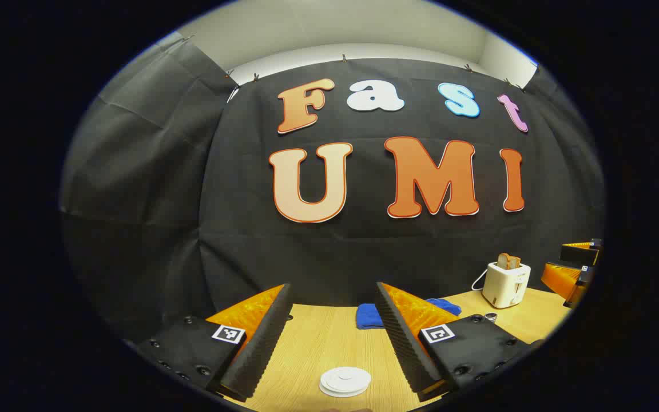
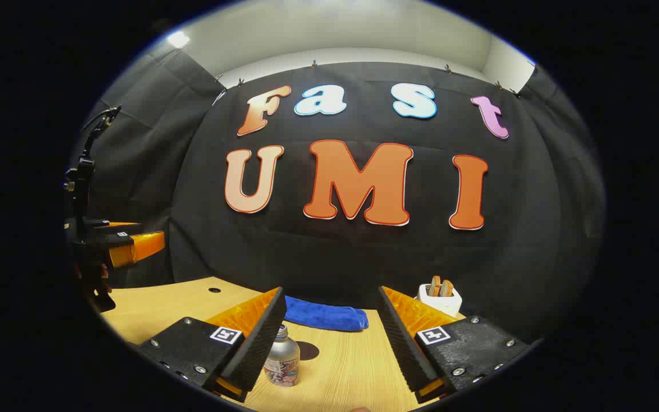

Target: Open the teacup lid with one hand, grasp the water bottle and pour water into the teacup with the other hand; after pouring, place the water bottle on the coaster and then close the teacup lid.

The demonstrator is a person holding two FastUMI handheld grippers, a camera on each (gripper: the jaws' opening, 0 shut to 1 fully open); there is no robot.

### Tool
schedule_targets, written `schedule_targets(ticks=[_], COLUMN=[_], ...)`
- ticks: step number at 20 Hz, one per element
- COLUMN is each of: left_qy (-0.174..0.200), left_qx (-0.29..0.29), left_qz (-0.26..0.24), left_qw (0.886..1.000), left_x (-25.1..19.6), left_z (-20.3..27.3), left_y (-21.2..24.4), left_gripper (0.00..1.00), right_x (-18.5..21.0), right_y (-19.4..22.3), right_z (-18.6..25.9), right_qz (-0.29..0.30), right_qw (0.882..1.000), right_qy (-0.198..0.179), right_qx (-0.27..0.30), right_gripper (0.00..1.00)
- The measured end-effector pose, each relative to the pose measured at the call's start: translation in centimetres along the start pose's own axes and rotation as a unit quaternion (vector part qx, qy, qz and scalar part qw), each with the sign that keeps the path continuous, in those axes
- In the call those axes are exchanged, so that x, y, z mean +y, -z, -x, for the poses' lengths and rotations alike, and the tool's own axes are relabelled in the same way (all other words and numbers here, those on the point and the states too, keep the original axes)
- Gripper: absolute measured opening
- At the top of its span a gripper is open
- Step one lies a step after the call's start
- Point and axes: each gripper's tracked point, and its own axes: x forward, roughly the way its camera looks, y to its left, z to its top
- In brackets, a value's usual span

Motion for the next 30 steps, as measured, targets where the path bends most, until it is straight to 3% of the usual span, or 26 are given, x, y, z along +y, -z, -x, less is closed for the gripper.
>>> schedule_targets(ticks=[1, 4, 5, 6, 7, 11, 14, 17, 21, 30], left_qy=[0.001, 0.001, 0.001, 0.001, 0.000, -0.026, -0.025, -0.025, -0.014, 0.005], left_qx=[0.001, 0.003, 0.003, 0.001, 0.000, -0.015, -0.011, -0.008, 0.023, 0.111], left_qz=[-0.001, -0.005, -0.007, -0.008, -0.008, -0.007, -0.002, -0.001, 0.007, 0.004], left_qw=[1.000, 1.000, 1.000, 1.000, 1.000, 1.000, 1.000, 1.000, 1.000, 0.994], left_x=[-0.2, -0.4, -0.5, -0.6, -0.7, 0.4, 0.2, 0.3, 0.2, 1.2], left_z=[-0.1, -0.1, -0.1, -0.1, -0.2, -0.3, -0.3, -0.4, -0.8, -1.7], left_y=[0.0, 0.2, 0.1, 0.1, 0.0, 0.0, 0.6, 0.6, 3.1, 11.7], left_gripper=[0.96, 1.00, 0.96, 1.00, 0.96, 0.96, 1.00, 0.96, 1.00, 0.97], right_x=[0.1, 0.1, 0.0, 0.0, 0.0, -0.4, -0.4, -0.4, 0.1, 3.1], right_y=[0.0, 0.0, 0.1, 0.2, 0.2, 0.5, 0.7, 0.7, 2.2, 6.9], right_z=[0.0, 0.0, 0.0, 0.1, 0.0, 0.1, 0.0, -0.1, -0.1, -0.2], right_qz=[-0.002, -0.011, -0.012, -0.012, -0.012, -0.014, -0.013, -0.016, -0.018, -0.030], right_qw=[1.000, 1.000, 1.000, 1.000, 1.000, 1.000, 1.000, 1.000, 1.000, 0.996], right_qy=[-0.001, -0.004, -0.004, -0.003, -0.002, 0.000, 0.001, -0.001, -0.007, -0.044], right_qx=[-0.001, 0.001, 0.003, 0.004, 0.003, 0.005, 0.007, 0.007, 0.019, 0.065], right_gripper=[0.96, 0.96, 0.96, 0.96, 0.96, 0.96, 0.96, 0.96, 0.96, 0.96])
